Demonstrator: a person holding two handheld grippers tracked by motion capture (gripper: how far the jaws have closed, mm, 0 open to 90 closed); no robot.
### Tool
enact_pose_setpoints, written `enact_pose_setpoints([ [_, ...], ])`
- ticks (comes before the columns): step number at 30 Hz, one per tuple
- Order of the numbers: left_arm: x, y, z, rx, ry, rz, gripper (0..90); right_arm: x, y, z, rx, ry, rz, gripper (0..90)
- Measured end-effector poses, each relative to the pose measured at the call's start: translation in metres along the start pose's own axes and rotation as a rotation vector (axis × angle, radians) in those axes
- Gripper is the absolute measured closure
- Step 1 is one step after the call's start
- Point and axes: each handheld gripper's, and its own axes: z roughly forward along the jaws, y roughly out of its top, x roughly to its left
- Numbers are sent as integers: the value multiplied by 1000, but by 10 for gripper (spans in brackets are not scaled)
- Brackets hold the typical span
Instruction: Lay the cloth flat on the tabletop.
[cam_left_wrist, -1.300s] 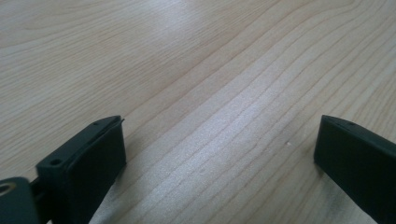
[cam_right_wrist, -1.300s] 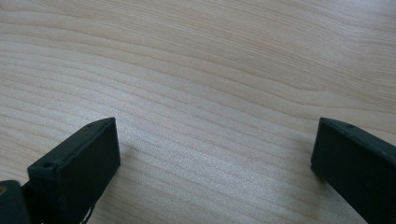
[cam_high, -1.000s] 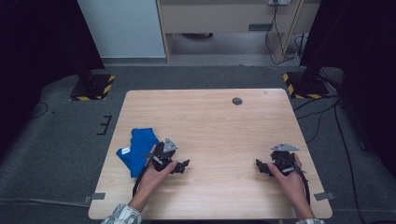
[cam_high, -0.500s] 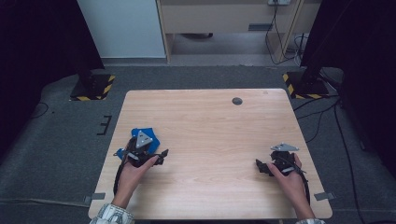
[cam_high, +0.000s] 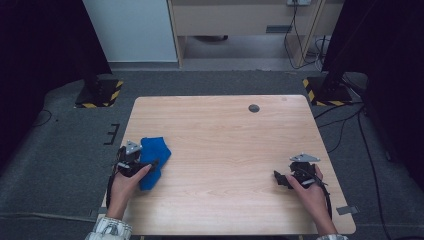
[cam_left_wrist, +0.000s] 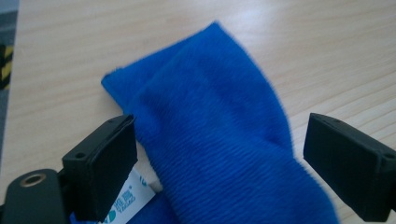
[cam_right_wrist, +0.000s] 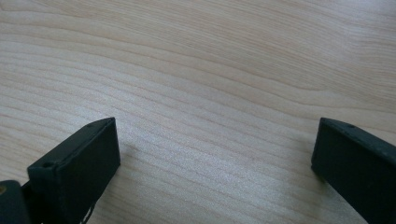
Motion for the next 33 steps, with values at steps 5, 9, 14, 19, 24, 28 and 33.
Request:
enact_pose_setpoints([
  [5,4,-8,14,58,-34,-19,92,1,0,0,0,2,2,12],
  [9,6,-13,20,75,-74,-47,117,1,0,0,-1,2,2,12],
  [14,7,-13,16,61,-110,-23,344,1,0,0,1,3,2,12],
  [19,7,-13,15,58,-148,-34,569,1,0,0,2,3,1,12],
  [24,9,-9,8,22,-142,-33,702,1,0,0,1,4,1,12],
  [28,9,-5,0,-27,-138,-48,706,1,0,0,1,4,1,12],
  [33,7,-1,-6,-63,-140,-49,711,2,0,0,2,4,1,12],
])
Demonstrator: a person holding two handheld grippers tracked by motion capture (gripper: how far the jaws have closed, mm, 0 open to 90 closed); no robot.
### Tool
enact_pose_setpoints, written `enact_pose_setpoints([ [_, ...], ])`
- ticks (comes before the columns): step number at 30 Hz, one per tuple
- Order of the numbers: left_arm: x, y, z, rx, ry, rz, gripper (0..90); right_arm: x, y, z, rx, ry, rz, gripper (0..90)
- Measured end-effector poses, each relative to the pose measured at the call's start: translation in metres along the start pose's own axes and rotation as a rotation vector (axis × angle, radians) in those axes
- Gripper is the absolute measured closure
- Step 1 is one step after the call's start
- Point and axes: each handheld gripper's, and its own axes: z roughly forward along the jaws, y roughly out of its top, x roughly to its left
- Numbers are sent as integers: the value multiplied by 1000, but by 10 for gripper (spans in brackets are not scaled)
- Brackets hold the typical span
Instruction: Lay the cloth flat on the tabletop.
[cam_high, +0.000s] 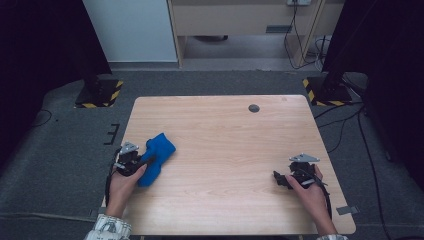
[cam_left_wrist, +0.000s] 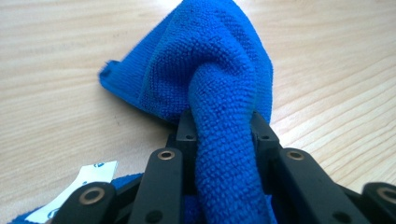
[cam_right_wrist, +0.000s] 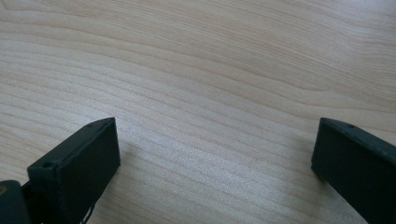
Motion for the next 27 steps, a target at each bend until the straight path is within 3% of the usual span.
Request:
enact_pose_setpoints([
  [14,-16,12,-7,-60,-22,15,714,0,0,0,0,0,1,12],
  [22,-40,27,-8,-73,-60,69,715,0,0,0,0,0,0,11],
  [27,-56,40,4,-65,-87,101,715,0,0,0,0,0,0,11],
])
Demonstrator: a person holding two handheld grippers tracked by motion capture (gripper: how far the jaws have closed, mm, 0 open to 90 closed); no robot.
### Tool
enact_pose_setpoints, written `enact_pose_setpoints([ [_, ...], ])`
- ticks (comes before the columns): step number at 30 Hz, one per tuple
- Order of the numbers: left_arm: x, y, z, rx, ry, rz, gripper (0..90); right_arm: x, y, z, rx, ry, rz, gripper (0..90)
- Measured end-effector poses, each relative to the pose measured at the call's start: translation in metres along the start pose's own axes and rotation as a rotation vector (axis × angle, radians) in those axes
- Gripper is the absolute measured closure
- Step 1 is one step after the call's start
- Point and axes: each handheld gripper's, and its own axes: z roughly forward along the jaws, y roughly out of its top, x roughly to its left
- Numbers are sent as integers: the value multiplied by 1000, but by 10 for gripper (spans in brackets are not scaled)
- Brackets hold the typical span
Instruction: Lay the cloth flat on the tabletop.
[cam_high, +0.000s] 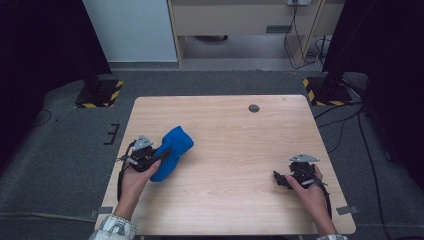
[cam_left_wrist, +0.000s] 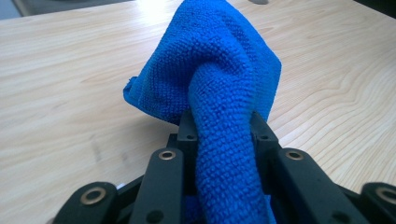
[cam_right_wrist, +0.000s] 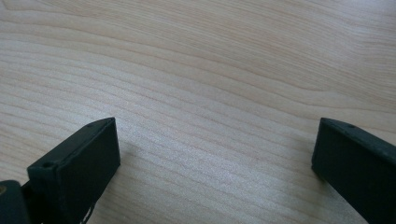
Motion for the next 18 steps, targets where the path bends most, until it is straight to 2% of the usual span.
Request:
enact_pose_setpoints([
  [5,-12,10,19,26,-26,29,715,0,0,0,0,0,0,11],
  [10,-23,20,36,40,-53,39,716,0,0,0,0,1,1,11],
  [15,-34,25,55,74,-73,45,717,0,0,0,1,1,-1,11],
  [18,-46,31,61,77,-95,59,717,0,0,0,0,2,-4,11],
])
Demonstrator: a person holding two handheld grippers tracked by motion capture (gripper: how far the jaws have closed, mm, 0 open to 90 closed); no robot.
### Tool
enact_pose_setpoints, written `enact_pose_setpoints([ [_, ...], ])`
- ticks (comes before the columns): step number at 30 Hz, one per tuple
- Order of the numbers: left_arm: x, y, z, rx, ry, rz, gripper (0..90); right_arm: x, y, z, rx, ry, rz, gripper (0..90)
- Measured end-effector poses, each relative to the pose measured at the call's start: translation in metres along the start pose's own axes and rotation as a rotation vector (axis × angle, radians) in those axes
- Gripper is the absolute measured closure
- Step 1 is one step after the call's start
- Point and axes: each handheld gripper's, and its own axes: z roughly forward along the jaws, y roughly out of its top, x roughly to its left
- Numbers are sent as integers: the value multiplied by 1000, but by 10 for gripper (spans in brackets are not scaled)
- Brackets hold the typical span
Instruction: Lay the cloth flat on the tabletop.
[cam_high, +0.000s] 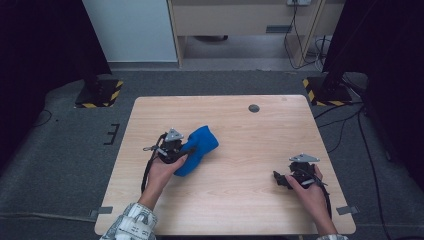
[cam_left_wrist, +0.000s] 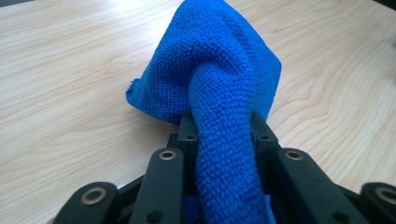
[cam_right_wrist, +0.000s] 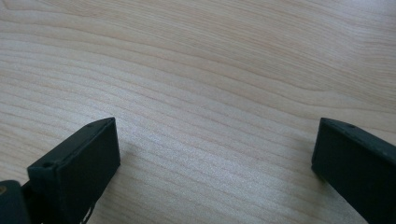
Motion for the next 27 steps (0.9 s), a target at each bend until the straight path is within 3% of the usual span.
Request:
enact_pose_setpoints([
  [3,-10,6,3,0,-13,20,717,0,0,0,0,1,-2,11],
  [5,-23,15,10,9,-29,45,717,0,0,0,1,1,-2,11],
  [11,-44,32,27,13,-63,60,717,1,0,-1,2,8,-8,12],
  [16,-59,35,44,26,-96,64,716,1,0,-1,3,9,-8,11],
  [20,-63,30,60,73,-102,80,718,1,0,-1,3,9,-8,11],
  [24,-59,21,76,100,-99,44,718,1,0,-1,3,9,-8,11],
  [27,-61,17,87,114,-107,39,718,1,0,-1,3,9,-9,11],
])
